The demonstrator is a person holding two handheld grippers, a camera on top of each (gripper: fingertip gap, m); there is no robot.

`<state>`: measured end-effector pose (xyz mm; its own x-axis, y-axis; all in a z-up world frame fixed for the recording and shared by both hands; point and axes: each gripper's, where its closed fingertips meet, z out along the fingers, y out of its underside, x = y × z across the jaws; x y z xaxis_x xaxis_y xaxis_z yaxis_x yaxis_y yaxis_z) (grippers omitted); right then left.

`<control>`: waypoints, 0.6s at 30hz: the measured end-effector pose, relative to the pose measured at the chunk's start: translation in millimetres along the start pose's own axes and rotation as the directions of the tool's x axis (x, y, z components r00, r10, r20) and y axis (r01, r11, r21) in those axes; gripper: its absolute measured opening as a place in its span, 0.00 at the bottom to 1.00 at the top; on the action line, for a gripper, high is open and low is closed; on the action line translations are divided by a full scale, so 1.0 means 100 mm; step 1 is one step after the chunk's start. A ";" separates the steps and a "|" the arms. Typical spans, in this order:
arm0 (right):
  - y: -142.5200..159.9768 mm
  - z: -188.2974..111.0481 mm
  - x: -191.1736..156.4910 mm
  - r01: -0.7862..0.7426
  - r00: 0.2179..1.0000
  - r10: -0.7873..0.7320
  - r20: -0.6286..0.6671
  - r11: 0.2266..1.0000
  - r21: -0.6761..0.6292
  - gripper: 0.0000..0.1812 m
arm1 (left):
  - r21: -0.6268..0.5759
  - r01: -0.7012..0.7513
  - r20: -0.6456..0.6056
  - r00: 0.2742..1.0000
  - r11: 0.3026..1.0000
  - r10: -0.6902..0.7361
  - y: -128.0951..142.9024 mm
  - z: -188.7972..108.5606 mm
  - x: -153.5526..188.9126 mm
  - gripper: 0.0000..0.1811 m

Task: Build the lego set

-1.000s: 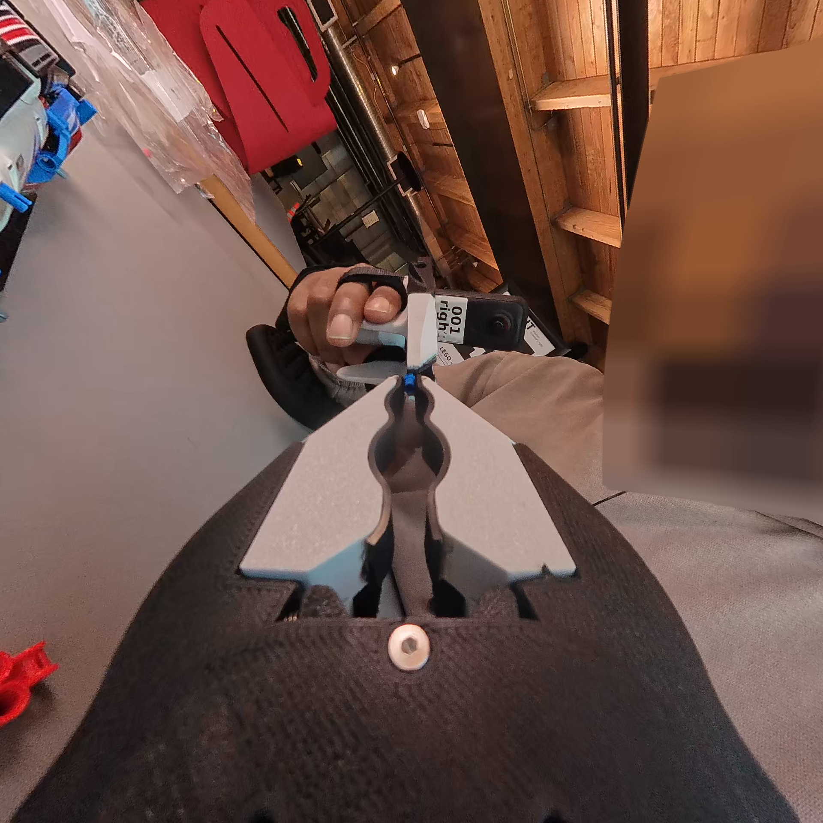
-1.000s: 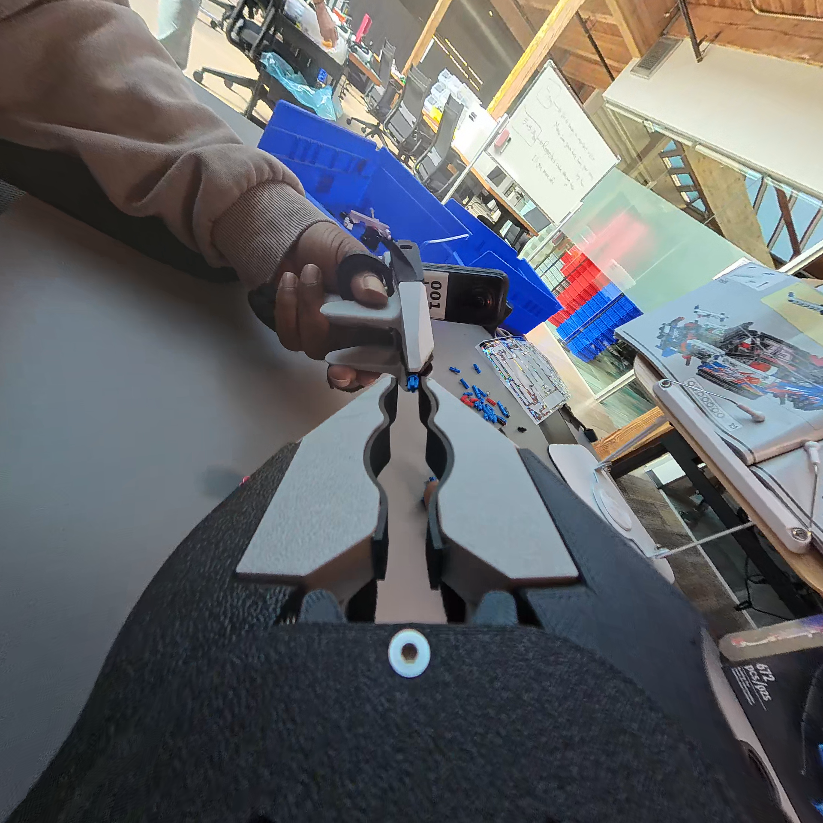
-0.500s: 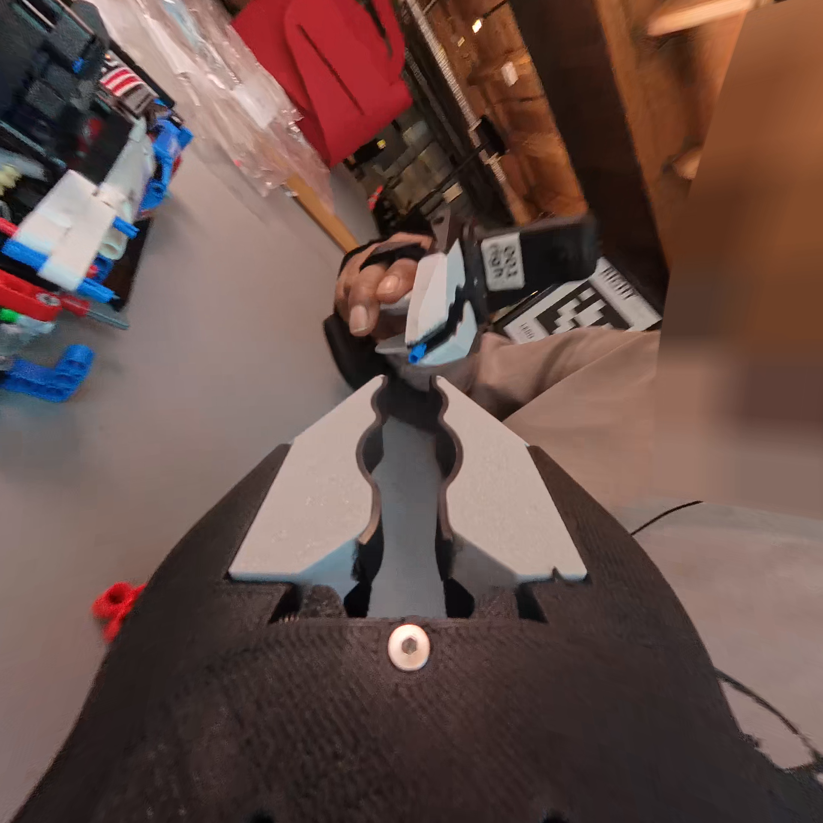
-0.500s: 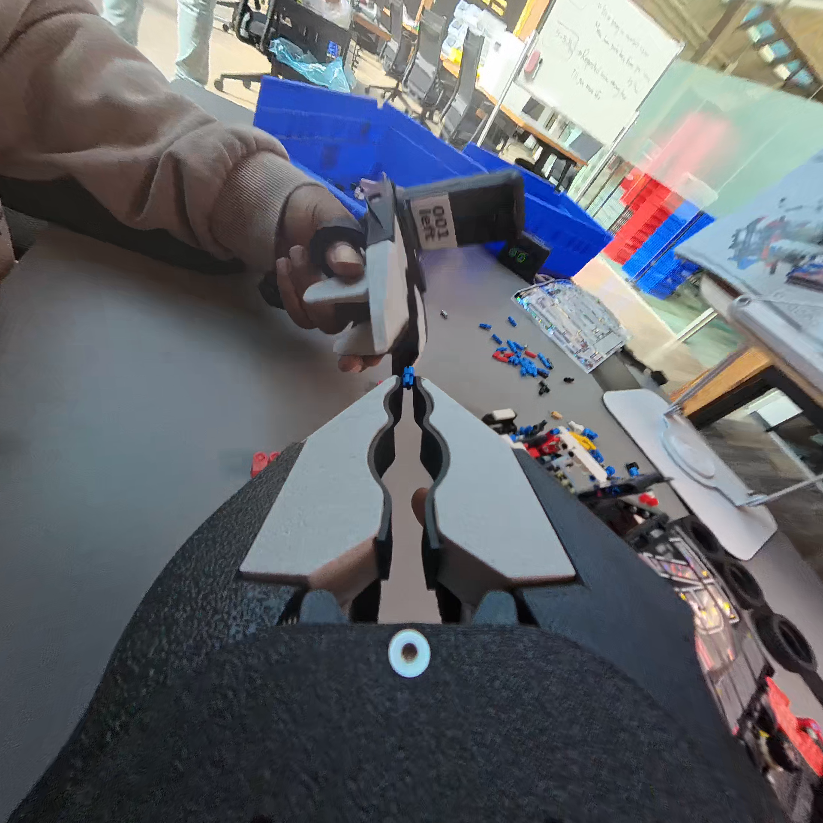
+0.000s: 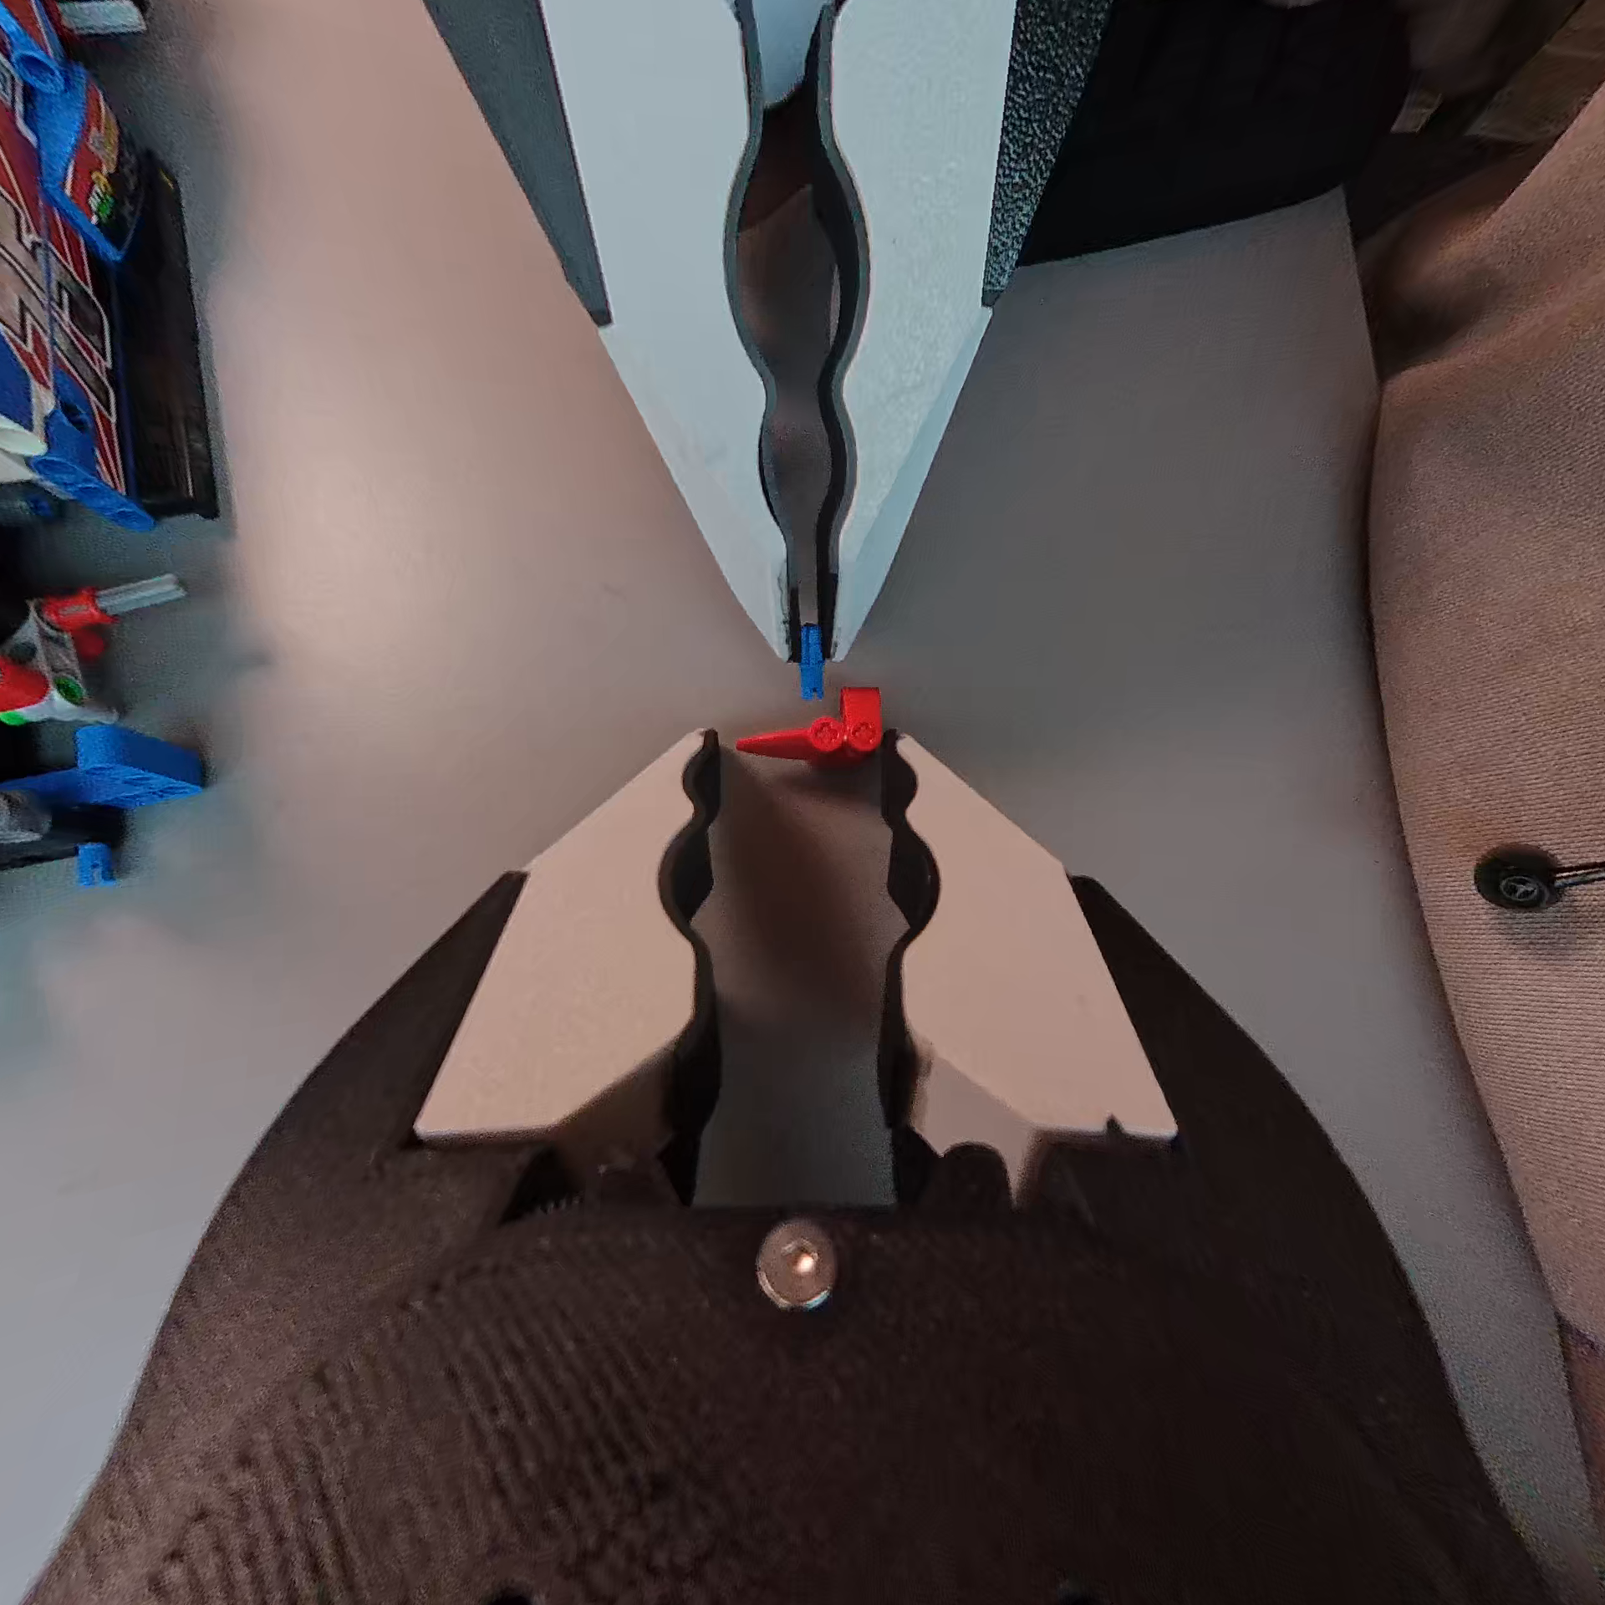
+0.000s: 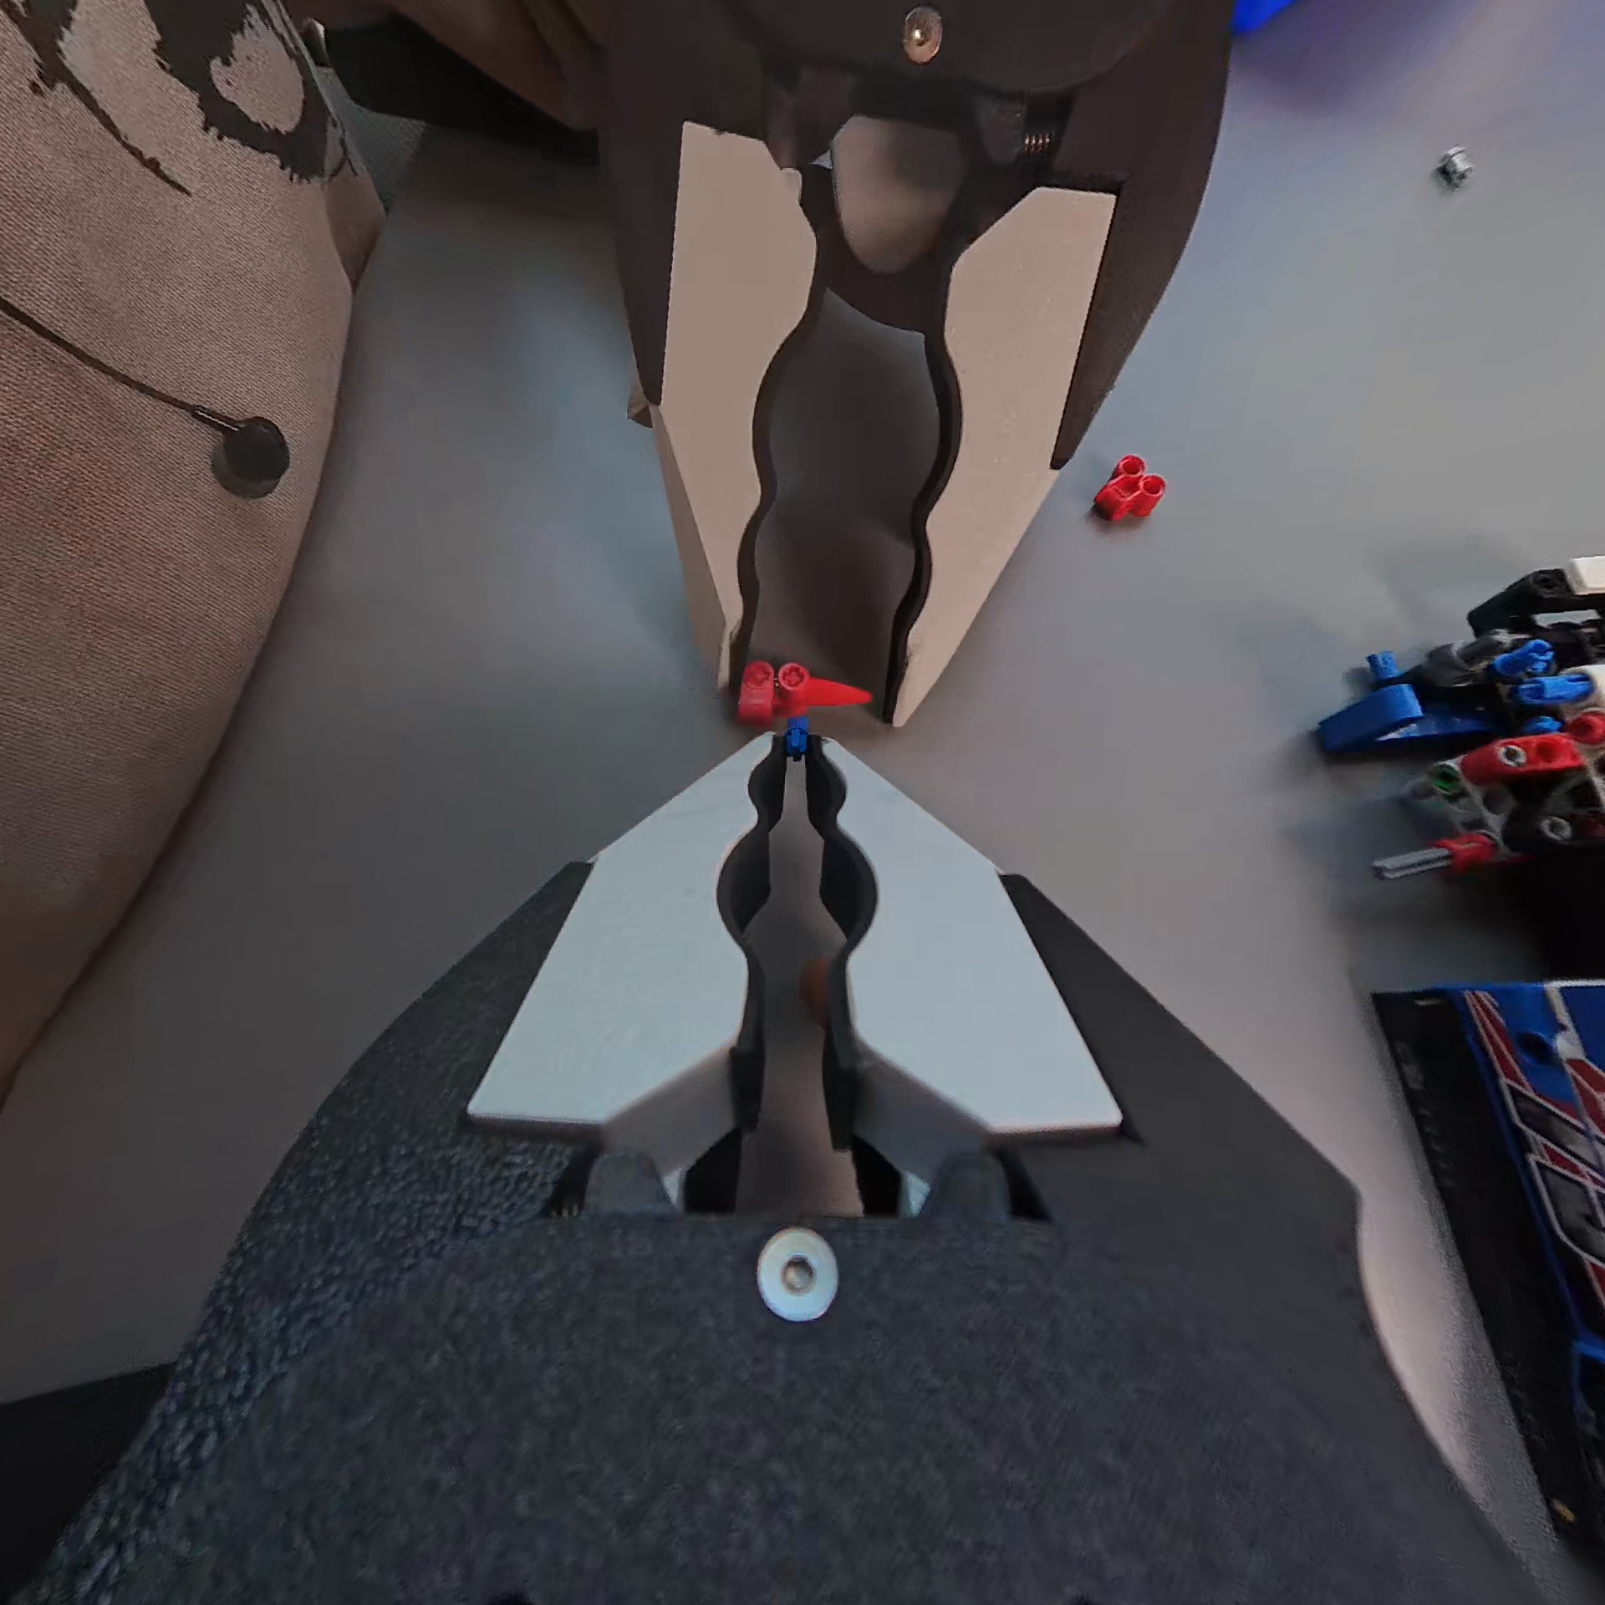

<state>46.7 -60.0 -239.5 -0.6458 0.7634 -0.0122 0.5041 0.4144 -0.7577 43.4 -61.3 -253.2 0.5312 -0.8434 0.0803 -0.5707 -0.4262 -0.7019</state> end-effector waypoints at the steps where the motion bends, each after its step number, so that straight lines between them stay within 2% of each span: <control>1: 0.00 0.01 -0.02 -0.009 1.000 0.009 0.010 1.000 0.003 0.01 | -0.002 -0.019 0.011 1.000 1.000 0.019 0.00 0.01 0.00 0.19; 7: -0.01 0.00 -0.07 -0.084 0.993 0.082 0.079 0.996 0.026 0.01 | 0.017 -0.198 0.049 0.979 0.980 0.197 -0.04 0.04 0.04 0.10; 13: 0.01 -0.07 -0.06 -0.239 0.962 0.230 0.146 0.970 0.046 0.01 | 0.022 -0.410 0.167 0.901 0.912 0.401 -0.09 0.05 -0.01 0.03; 18: -0.05 -0.16 0.01 -0.345 0.934 0.329 0.140 0.932 0.110 0.01 | 0.070 -0.435 0.244 0.880 0.898 0.407 -0.18 0.00 -0.08 0.03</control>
<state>52.7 -53.4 -225.3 -0.5173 0.7799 -0.3523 0.6295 0.0678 -0.7741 49.7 -47.0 -240.9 0.3877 -0.8363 -0.3876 -0.6994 0.0070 -0.7147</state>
